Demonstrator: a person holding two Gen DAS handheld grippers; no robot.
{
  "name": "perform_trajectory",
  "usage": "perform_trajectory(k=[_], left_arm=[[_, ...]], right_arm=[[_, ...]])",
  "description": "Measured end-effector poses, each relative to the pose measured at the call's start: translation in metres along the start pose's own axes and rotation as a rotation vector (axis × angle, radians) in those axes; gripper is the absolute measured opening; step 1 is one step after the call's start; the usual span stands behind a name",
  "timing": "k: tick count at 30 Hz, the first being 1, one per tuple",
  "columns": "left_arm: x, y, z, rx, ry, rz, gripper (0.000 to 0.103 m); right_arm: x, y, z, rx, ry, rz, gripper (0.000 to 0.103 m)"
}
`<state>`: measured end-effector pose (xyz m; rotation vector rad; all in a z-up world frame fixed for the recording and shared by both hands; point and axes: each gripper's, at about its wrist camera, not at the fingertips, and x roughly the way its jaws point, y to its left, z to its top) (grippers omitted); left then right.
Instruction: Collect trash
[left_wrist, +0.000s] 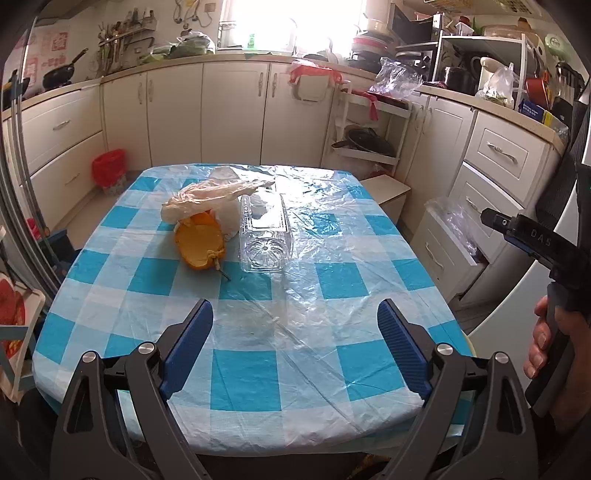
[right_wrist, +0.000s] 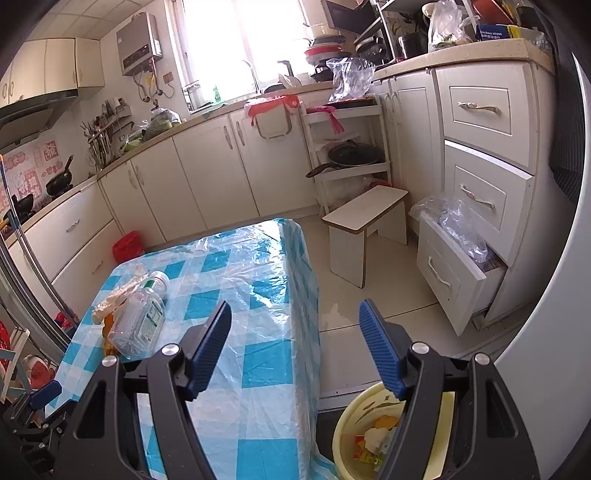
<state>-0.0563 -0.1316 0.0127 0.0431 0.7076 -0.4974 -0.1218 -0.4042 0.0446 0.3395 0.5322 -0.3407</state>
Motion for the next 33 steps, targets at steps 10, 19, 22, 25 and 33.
perform_trajectory(k=[10, 19, 22, 25, 33], left_arm=[[-0.001, 0.005, 0.0, -0.011, -0.005, 0.002, 0.087], [-0.004, 0.017, 0.001, -0.044, -0.02, 0.019, 0.087], [-0.004, 0.022, 0.002, -0.055, -0.023, 0.028, 0.087], [-0.005, 0.027, 0.003, -0.065, -0.025, 0.037, 0.087], [-0.007, 0.039, 0.005, -0.087, -0.032, 0.051, 0.087]], right_arm=[[0.0, 0.005, -0.001, -0.005, 0.008, 0.012, 0.069], [0.001, 0.009, -0.001, -0.011, 0.013, 0.02, 0.069], [0.001, 0.01, -0.002, -0.014, 0.014, 0.023, 0.069], [0.002, 0.011, -0.002, -0.018, 0.017, 0.025, 0.069], [0.003, 0.019, -0.001, -0.032, 0.026, 0.041, 0.069]])
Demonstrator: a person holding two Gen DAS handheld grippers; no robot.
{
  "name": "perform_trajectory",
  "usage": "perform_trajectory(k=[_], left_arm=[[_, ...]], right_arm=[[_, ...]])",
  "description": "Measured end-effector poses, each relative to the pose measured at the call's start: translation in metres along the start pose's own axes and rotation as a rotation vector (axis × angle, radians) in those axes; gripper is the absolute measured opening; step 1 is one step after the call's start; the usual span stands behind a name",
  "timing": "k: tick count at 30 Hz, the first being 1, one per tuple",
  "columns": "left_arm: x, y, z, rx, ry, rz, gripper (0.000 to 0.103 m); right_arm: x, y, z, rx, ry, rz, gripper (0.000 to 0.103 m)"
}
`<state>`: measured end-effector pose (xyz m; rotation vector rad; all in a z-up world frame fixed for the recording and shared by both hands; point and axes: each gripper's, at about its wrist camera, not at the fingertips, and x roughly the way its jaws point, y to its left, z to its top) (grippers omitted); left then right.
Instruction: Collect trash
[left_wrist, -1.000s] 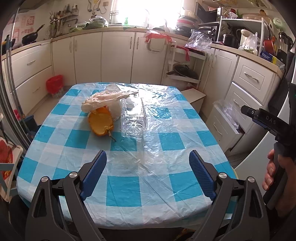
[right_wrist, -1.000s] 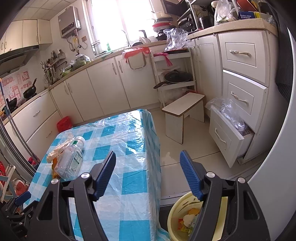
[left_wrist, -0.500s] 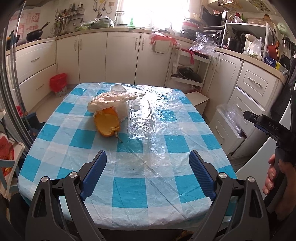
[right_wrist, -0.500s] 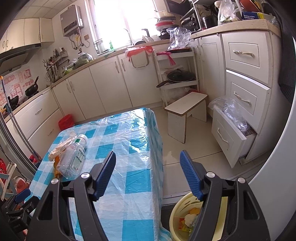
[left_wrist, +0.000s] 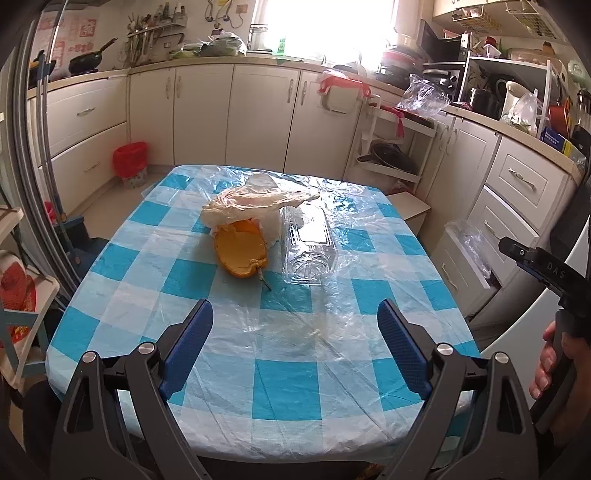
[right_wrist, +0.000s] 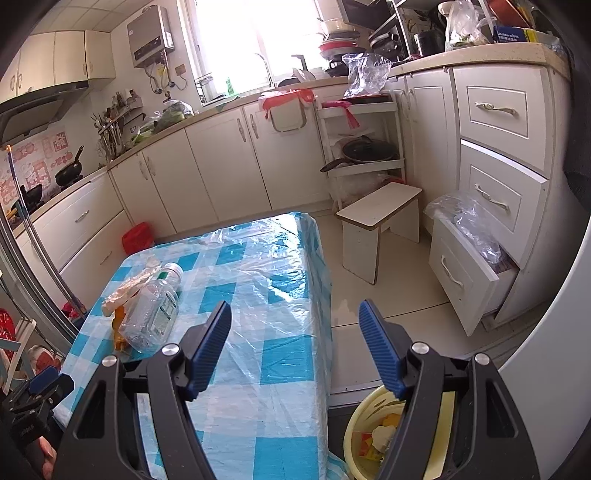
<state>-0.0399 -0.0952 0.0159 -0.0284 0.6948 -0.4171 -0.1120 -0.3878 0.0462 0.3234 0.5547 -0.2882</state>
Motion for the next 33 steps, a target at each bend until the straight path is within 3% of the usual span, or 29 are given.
perform_trajectory(k=[33], left_arm=[[-0.01, 0.072, 0.009, -0.122, -0.045, 0.085, 0.087]], right_arm=[[0.028, 0.089, -0.018, -0.19, 0.096, 0.11, 0.069]])
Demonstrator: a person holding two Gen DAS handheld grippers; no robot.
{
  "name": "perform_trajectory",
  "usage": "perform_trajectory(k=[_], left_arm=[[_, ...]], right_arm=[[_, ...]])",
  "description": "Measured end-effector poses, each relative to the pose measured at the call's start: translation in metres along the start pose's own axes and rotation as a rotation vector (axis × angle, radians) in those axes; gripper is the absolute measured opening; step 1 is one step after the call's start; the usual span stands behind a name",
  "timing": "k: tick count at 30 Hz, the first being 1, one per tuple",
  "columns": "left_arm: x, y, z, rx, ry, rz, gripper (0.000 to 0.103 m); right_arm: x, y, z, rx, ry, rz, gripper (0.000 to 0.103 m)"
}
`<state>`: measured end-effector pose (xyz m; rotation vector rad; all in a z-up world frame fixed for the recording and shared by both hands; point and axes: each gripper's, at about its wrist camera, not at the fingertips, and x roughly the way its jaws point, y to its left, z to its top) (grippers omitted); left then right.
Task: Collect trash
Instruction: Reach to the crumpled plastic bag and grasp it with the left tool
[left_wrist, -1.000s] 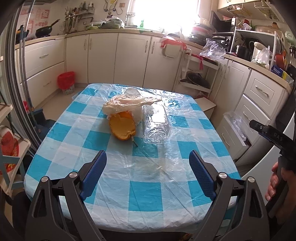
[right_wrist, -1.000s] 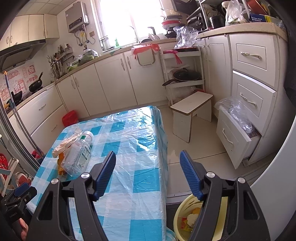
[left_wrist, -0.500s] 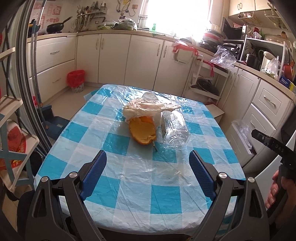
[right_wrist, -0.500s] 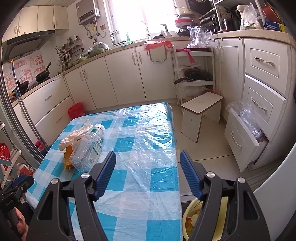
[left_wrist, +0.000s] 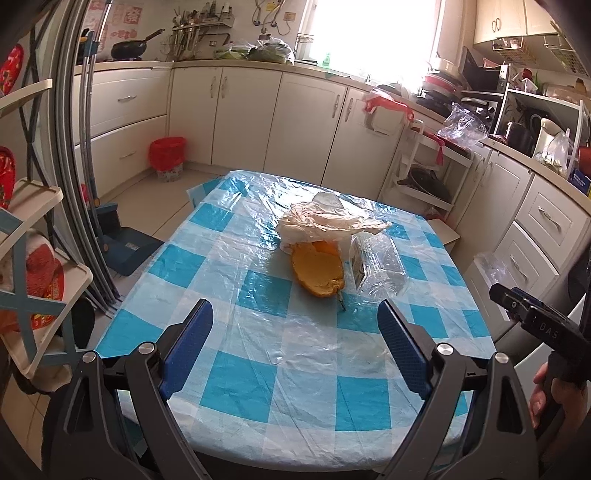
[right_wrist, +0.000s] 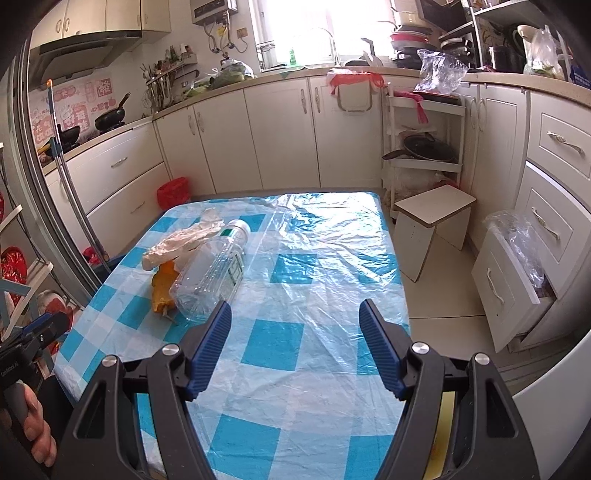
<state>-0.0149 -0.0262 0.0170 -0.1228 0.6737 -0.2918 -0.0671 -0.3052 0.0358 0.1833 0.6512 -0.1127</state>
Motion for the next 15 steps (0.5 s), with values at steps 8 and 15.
perform_trajectory(k=[8, 15], left_arm=[[-0.002, 0.023, 0.008, -0.04, -0.024, 0.026, 0.087], [0.007, 0.051, 0.027, -0.104, -0.027, 0.026, 0.087]], right_arm=[[0.016, 0.046, -0.012, -0.106, 0.057, 0.109, 0.069], [0.039, 0.084, -0.026, -0.133, 0.132, 0.225, 0.069]])
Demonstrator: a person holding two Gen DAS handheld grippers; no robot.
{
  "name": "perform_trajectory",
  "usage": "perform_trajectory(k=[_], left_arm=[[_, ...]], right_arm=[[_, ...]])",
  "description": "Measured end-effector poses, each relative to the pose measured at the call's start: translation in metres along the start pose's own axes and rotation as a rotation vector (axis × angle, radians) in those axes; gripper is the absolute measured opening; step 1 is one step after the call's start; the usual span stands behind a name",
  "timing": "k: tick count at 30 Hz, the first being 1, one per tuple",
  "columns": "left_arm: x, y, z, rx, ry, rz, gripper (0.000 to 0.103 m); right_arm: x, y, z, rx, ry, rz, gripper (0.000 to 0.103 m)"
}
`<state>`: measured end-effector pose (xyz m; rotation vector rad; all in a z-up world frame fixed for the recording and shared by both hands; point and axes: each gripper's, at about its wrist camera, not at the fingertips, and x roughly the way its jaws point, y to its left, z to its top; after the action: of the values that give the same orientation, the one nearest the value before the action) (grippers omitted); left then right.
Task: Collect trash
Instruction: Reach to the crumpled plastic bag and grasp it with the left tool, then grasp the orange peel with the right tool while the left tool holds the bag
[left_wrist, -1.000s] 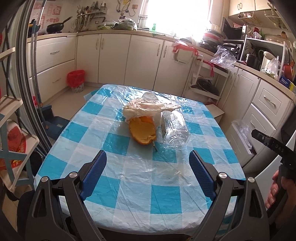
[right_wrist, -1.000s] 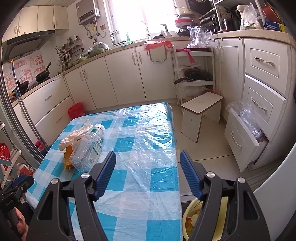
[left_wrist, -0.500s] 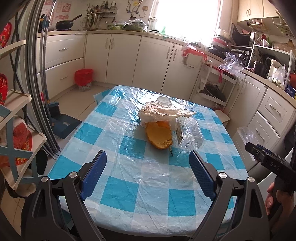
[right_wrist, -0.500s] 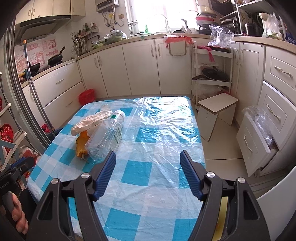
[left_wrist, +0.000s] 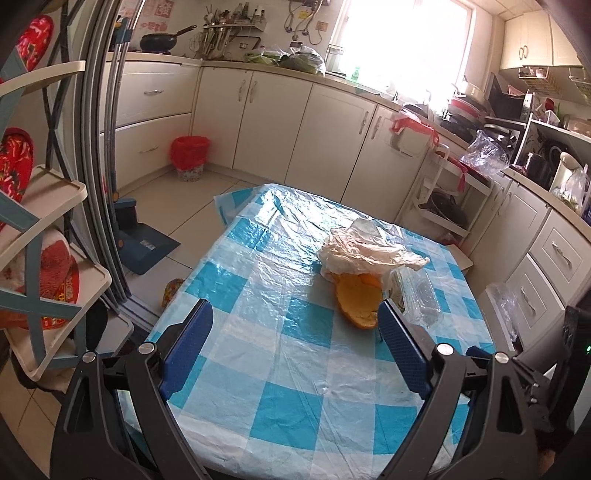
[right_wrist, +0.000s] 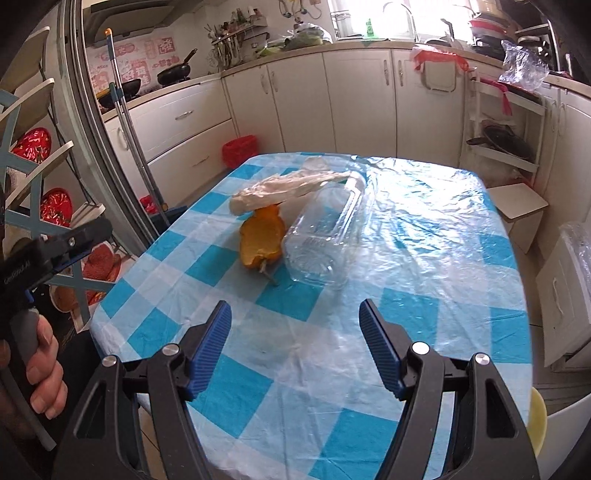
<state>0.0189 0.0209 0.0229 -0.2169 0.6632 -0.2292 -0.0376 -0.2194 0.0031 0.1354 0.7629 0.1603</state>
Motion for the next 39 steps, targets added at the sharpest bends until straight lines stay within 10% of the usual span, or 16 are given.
perform_trajectory(k=[21, 26, 39], left_arm=[[0.161, -0.039, 0.039, -0.044, 0.209, -0.109, 0.088], [0.184, -0.046, 0.041, -0.041, 0.255, -0.133, 0.043], [0.111, -0.006, 0.062, -0.118, 0.109, -0.171, 0.036]], right_arm=[[0.037, 0.012, -0.011, 0.021, 0.098, 0.085, 0.069], [0.033, 0.01, -0.01, 0.026, 0.088, 0.096, 0.069], [0.035, 0.011, -0.011, 0.021, 0.09, 0.09, 0.069]])
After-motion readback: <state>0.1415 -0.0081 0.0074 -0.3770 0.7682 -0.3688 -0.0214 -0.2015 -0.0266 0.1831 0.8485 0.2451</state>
